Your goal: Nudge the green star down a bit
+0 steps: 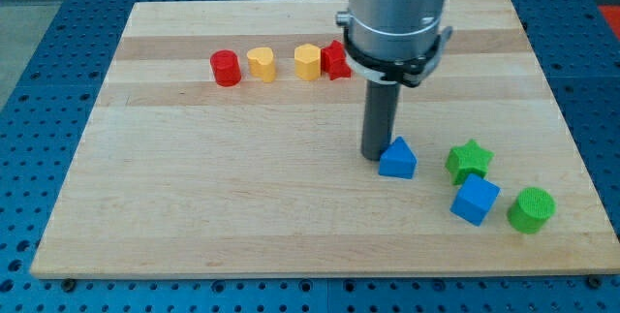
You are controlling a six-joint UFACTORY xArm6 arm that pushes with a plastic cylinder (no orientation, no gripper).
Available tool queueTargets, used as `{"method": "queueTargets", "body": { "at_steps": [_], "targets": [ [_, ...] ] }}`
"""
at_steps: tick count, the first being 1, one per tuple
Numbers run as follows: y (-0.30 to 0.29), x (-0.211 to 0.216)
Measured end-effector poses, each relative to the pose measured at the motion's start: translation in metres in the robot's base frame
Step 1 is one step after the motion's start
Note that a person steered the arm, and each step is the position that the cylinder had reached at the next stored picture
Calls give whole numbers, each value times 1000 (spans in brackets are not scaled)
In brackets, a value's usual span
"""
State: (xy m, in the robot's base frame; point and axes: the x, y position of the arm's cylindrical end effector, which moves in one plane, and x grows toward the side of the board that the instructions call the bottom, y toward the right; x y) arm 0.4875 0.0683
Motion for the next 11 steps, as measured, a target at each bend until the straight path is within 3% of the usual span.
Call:
{"method": "queueTargets", "body": {
  "at_steps": [4,6,11],
  "targets": [
    [60,27],
    [62,-30],
    [118,5]
  ]
}}
